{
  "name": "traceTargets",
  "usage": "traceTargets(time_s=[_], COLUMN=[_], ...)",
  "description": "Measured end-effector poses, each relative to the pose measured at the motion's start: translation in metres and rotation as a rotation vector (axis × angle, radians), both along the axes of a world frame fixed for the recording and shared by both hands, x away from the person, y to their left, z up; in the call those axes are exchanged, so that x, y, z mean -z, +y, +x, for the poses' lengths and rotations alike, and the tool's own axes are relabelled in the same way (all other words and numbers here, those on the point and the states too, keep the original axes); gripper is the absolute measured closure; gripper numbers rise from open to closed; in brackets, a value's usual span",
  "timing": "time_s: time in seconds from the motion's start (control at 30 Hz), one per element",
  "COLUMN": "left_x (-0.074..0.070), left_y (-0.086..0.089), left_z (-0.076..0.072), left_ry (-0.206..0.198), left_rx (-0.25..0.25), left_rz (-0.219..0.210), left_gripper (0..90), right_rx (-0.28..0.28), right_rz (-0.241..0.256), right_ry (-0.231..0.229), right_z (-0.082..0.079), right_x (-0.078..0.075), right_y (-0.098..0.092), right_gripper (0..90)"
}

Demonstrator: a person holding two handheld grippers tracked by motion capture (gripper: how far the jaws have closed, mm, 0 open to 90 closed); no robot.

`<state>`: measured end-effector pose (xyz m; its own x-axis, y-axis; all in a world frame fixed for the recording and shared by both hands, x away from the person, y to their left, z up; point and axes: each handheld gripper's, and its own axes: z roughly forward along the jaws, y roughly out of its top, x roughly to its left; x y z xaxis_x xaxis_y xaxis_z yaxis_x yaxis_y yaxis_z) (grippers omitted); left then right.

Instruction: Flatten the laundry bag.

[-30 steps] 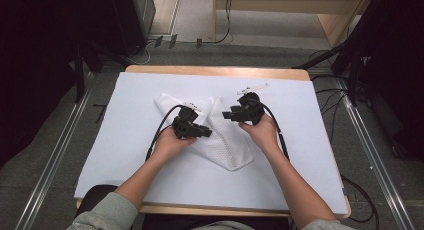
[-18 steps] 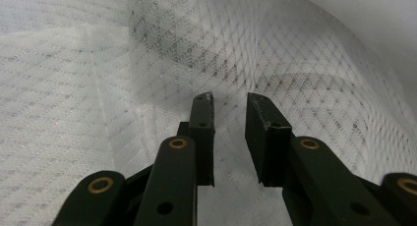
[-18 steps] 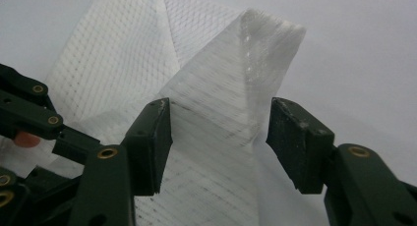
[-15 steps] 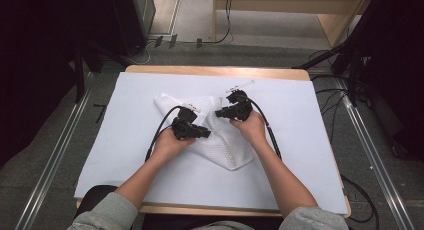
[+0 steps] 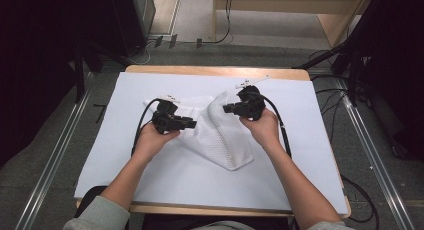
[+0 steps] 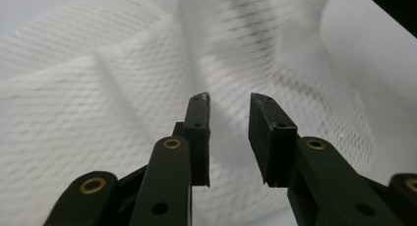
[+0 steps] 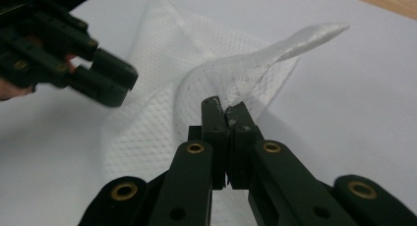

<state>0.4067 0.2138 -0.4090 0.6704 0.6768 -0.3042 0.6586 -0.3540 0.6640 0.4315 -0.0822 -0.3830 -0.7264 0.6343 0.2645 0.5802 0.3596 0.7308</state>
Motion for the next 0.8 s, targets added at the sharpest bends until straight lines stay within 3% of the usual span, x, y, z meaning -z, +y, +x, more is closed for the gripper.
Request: traceTargets(time_s=[0.07, 0.13, 0.37, 0.57, 0.8], left_x=[-0.002, -0.004, -0.005, -0.005, -0.004], left_y=[0.005, 0.017, 0.039, 0.054, 0.063], left_z=[0.000, 0.002, 0.006, 0.005, 0.003], left_ry=[-0.001, 0.004, 0.007, 0.009, 0.012], left_rx=[-0.011, -0.054, -0.109, -0.154, -0.170], left_rz=[-0.002, -0.006, -0.006, -0.008, -0.011], left_gripper=[70.9, 70.2, 69.5, 67.9, 65.8], right_rx=[-0.006, -0.025, -0.089, -0.146, -0.190], right_rz=[0.003, 0.020, 0.031, 0.045, 0.034], right_ry=[-0.006, -0.026, -0.049, -0.037, -0.021], right_z=[-0.004, -0.017, -0.043, -0.066, -0.080], right_x=[-0.002, -0.006, -0.005, 0.002, 0.017], right_y=[0.000, 0.001, 0.013, 0.028, 0.040], right_gripper=[90.0, 90.0, 90.0, 90.0, 89.9])
